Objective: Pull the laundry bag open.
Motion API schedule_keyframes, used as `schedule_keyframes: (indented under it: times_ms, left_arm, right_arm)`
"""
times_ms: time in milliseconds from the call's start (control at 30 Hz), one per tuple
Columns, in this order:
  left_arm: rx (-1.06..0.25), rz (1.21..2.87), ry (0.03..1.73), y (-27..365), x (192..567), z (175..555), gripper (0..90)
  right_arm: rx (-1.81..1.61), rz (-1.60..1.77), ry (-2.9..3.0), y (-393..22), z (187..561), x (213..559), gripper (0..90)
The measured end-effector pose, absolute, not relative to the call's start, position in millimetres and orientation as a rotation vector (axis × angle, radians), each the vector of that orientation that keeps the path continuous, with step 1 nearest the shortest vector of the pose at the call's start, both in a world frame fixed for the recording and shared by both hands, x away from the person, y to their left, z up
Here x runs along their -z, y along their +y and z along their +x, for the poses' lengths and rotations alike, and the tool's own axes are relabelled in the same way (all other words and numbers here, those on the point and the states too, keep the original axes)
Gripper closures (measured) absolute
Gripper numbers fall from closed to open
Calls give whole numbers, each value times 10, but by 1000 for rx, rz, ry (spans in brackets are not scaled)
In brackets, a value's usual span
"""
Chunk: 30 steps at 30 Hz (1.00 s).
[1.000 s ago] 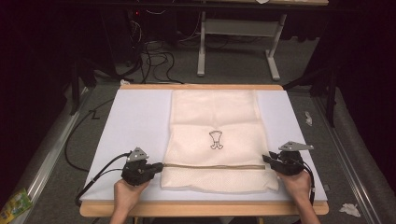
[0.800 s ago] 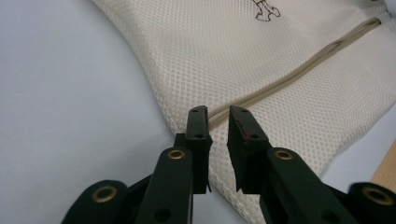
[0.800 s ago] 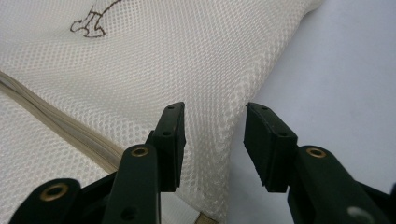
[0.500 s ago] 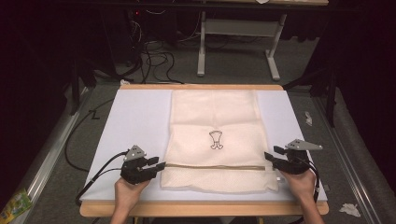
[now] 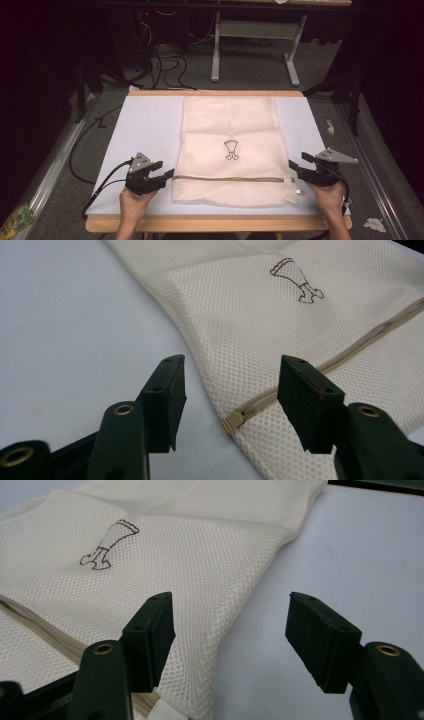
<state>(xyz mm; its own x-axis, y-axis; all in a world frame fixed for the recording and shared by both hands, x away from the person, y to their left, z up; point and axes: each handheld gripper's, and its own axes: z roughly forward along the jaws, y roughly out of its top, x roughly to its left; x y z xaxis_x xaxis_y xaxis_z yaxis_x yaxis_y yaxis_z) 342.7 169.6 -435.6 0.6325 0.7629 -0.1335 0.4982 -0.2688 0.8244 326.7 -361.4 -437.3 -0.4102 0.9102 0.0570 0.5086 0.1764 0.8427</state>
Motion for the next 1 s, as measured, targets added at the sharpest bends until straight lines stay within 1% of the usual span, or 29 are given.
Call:
schedule_keyframes:
  times_ms: [200,367,533,800,1000]
  left_arm:
    - [-401,1911,1009,1741,4321,3434,408]
    - [-437,1867,982,1809,4271,3422,377]
    - [-469,1873,1022,1829,4270,3440,349]
    - [-493,1849,1040,1878,4238,3442,328]
    - [-491,1821,1052,1943,4233,3421,335]
  right_arm:
    - [-1159,1343,1962,-3684,3243,4359,380]
    - [-1141,1360,1945,-3731,3229,4338,382]
    - [-1154,1368,1914,-3785,3210,4331,381]
    - [-1184,1377,1848,-3864,3180,4301,383]
    - [-1206,1404,1796,-3961,3138,4298,359]
